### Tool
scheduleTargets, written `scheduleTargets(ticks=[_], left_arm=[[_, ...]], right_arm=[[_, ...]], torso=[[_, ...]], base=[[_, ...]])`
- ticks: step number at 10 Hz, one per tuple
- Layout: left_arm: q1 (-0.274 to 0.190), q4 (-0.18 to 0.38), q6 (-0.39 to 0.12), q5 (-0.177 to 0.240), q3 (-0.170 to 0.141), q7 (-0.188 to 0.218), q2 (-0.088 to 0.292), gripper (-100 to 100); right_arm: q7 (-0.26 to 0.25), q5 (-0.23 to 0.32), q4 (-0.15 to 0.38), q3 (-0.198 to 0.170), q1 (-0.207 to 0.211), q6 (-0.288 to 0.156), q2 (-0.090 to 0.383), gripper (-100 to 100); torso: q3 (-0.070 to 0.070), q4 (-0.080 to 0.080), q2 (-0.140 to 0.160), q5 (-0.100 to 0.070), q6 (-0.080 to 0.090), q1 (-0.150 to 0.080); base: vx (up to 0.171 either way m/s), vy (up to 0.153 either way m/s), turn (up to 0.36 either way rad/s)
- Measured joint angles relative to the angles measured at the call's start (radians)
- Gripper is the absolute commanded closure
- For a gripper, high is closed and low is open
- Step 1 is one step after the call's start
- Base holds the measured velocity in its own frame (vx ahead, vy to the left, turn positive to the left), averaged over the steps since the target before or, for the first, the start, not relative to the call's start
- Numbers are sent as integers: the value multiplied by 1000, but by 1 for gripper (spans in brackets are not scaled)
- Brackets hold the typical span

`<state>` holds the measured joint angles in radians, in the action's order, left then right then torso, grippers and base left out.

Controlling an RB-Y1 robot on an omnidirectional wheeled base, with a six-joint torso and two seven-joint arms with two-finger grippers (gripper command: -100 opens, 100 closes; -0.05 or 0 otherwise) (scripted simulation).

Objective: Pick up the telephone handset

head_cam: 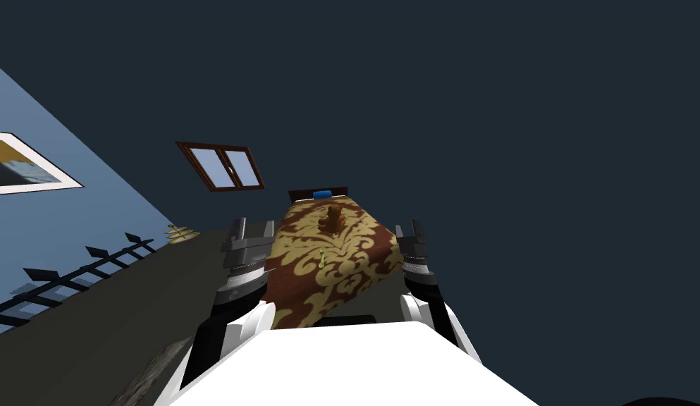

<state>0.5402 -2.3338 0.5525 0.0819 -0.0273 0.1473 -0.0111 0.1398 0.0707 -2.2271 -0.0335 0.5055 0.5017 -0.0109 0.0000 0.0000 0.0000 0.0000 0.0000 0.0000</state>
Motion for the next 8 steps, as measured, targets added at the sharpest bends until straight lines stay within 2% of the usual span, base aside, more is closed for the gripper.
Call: scheduleTargets(ticks=[4,7,8], left_arm=[[-33,27,-34,67,-28,8,81,-100],[-72,73,-69,138,-60,22,120,-100],[-98,94,-92,163,-72,24,127,-100]], right_arm=[[0,0,0,0,0,0,0,0],[0,0,0,0,0,0,0,0],[0,0,0,0,0,0,0,0]], torso=[[-5,-2,-9,-1,0,-5],[-7,-3,-13,-1,0,-5],[-7,-3,-13,-1,0,-5]], base=[[121,-69,39],[176,-78,46],[181,-120,47]])
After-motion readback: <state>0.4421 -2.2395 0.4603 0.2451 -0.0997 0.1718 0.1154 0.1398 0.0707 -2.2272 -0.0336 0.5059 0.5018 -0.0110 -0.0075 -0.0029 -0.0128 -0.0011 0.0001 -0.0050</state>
